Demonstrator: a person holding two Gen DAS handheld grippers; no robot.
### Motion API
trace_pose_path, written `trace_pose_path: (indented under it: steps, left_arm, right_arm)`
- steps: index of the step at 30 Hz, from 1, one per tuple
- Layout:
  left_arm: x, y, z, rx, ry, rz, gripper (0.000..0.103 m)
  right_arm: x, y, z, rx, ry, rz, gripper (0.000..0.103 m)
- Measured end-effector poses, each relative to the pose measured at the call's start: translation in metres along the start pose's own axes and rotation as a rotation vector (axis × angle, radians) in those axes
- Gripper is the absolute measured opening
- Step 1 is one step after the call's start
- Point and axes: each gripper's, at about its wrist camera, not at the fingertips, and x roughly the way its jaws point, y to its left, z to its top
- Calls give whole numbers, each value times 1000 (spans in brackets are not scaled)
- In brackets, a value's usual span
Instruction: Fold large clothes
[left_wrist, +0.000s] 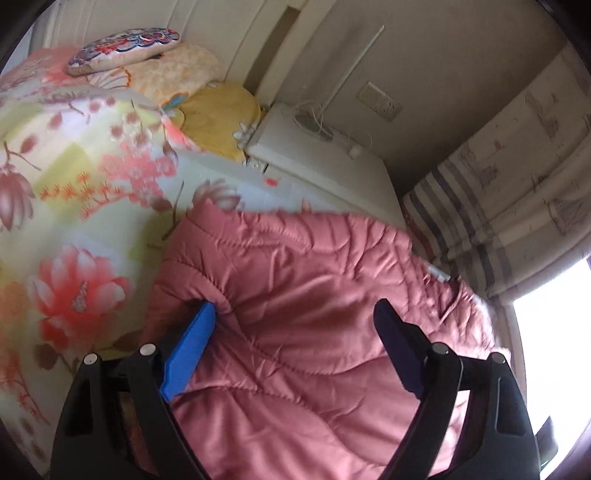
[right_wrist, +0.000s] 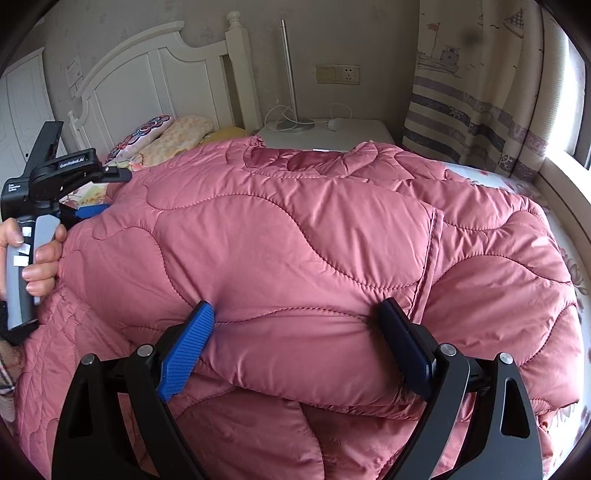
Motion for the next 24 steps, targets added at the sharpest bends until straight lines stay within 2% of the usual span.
trace_pose_path:
  steps: [2,3,6,7,9,10,14,17,18,20,22,24]
  left_arm:
    - [-11,-6,10,-16,-38,-48,87]
    - [-15,-11,17,-15,-64,-45,87]
    - [-7,-13,33,3,-80,25,90]
    - [8,-8,38,-3,-47,71,90]
    - [32,7,39,-20,17,108,90]
    - [35,10,37,-14,19,112,91]
    - [16,-9,32,43,-53,142,91]
    - [-12,-54,8,169,-119,50,91]
    - [-16,-72,-3,236,-124,46,92]
    - [-11,-108,-28,381,-111,77,95]
    - [10,-134,-55,516,-61,115,95]
    - [40,-143,-77,609,2,215,96]
  right_arm:
    - [0,-1,0,3,1,5,88]
    - [1,-1,0,5,3,7,88]
    - [1,-1,0,6,2,9,88]
    - [1,0,0,7,2,8,88]
    - [1,-1,0,9,1,13,88]
    - [1,-1,0,11,0,16,88]
    - [1,-1,0,13,-1,25,88]
    - [1,-1,0,18,-1,31,88]
    - [1,-1,0,19,-1,31,88]
    - [2,-1,0,19,-1,31,88]
    - [1,-1,0,19,-1,32,88]
    - [1,-1,0,21,-2,34,88]
